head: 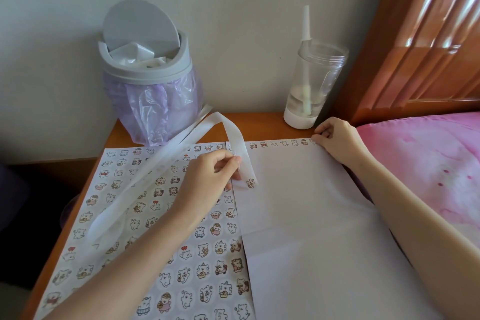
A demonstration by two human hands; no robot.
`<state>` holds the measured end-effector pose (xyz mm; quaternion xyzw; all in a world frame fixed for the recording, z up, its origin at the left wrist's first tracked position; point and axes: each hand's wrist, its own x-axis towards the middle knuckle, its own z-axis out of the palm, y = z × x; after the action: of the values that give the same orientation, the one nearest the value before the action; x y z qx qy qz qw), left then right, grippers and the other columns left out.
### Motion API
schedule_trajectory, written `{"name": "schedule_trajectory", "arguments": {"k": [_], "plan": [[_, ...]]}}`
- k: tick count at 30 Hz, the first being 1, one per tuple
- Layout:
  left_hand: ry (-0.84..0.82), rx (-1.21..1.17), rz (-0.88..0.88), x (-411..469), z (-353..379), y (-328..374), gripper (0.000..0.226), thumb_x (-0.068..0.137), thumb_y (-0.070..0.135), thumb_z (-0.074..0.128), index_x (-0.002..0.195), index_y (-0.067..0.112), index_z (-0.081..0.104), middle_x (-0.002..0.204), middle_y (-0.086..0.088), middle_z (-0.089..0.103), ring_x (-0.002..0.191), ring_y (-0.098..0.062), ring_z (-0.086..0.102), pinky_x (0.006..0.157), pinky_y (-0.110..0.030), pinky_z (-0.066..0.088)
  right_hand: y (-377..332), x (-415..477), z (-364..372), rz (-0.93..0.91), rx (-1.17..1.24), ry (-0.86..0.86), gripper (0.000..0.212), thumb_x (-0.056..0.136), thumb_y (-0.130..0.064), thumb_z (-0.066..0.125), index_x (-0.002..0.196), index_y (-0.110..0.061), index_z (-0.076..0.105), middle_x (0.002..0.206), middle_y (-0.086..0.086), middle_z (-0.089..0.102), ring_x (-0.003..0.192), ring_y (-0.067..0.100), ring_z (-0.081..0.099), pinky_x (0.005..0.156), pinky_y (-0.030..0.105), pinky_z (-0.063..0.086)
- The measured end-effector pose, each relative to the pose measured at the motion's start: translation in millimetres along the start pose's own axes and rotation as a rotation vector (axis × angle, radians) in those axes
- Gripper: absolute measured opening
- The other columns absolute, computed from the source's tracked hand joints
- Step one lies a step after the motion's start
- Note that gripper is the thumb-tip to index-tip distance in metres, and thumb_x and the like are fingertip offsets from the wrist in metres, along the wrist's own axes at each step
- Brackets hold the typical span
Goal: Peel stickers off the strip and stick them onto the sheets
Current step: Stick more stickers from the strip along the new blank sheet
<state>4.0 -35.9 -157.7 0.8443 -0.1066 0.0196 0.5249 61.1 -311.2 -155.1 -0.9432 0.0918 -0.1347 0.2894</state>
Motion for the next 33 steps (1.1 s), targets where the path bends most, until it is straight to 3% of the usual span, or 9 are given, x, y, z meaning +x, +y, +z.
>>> {"name": "schedule_trajectory", "arguments": {"k": [4,8,14,17,21,27,33], "plan": [[0.004,-0.014,-0.011,0.5,1.2,-1.0,0.018,0.092,0.024,0.055,0.082,0.017,0.068,0.07,0.007,0.069,0.054,-0.002,0.058,0.052,-0.007,0.045,4.1,-1.8,-0.5,0.022,0.099,0.042,0.015,0.09,-0.001,0.05,0.099,-0.008,0.06,0.073,0.005,0.059,0.05,0.009,0.053,0.043,0.009,0.038],[0.039,-0.165,-0.035,3.4,-1.5,0.2,0.019,0.093,0.023,0.054,0.09,0.012,0.07,0.077,0.001,0.073,0.068,-0.013,0.07,0.059,-0.026,0.057,-0.9,-6.1,-16.0,0.08,0.384,0.142,0.015,0.093,0.002,0.046,0.099,-0.006,0.058,0.074,0.006,0.057,0.034,0.001,0.05,0.036,0.014,0.038],[0.111,-0.35,-0.03,5.7,-6.2,7.1,0.022,0.095,0.018,0.052,0.085,0.006,0.068,0.074,-0.003,0.072,0.069,-0.016,0.071,0.056,-0.025,0.054,-24.2,-21.3,-27.0,-0.018,0.439,0.14,0.016,0.093,-0.002,0.049,0.092,-0.013,0.061,0.078,0.005,0.063,0.042,0.004,0.053,0.039,0.019,0.039],[0.119,-0.376,-0.028,4.5,-6.2,8.3,0.021,0.095,0.018,0.052,0.085,0.008,0.067,0.071,0.001,0.071,0.067,-0.014,0.07,0.055,-0.022,0.054,-46.7,-43.9,-16.5,-0.127,0.475,-0.038,0.015,0.092,-0.005,0.055,0.089,-0.017,0.064,0.074,0.002,0.064,0.051,0.006,0.055,0.042,0.02,0.041],[0.13,-0.397,-0.023,4.3,-6.1,9.2,0.021,0.095,0.02,0.052,0.089,0.008,0.068,0.077,-0.005,0.073,0.067,-0.014,0.07,0.056,-0.021,0.054,-76.9,-73.6,1.7,-0.254,0.477,-0.21,0.005,0.088,-0.016,0.064,0.089,-0.019,0.068,0.083,-0.005,0.07,0.07,0.01,0.064,0.06,0.025,0.051],[0.152,-0.382,-0.034,3.6,-6.2,9.4,0.02,0.094,0.024,0.053,0.092,0.011,0.068,0.075,-0.003,0.073,0.067,-0.013,0.071,0.057,-0.021,0.056,-98.8,-87.9,9.2,-0.328,0.5,-0.218,0.008,0.083,-0.025,0.069,0.089,-0.031,0.067,0.086,-0.014,0.069,0.083,0.008,0.064,0.07,0.026,0.052],[0.143,-0.356,-0.012,2.7,-4.9,9.9,0.022,0.093,0.026,0.055,0.088,0.009,0.069,0.072,-0.003,0.073,0.063,-0.013,0.07,0.054,-0.021,0.054,-100.1,-89.6,14.3,-0.366,0.375,-0.194,0.012,0.085,-0.013,0.068,0.091,-0.023,0.071,0.087,-0.01,0.069,0.08,0.008,0.061,0.068,0.027,0.053]]}}
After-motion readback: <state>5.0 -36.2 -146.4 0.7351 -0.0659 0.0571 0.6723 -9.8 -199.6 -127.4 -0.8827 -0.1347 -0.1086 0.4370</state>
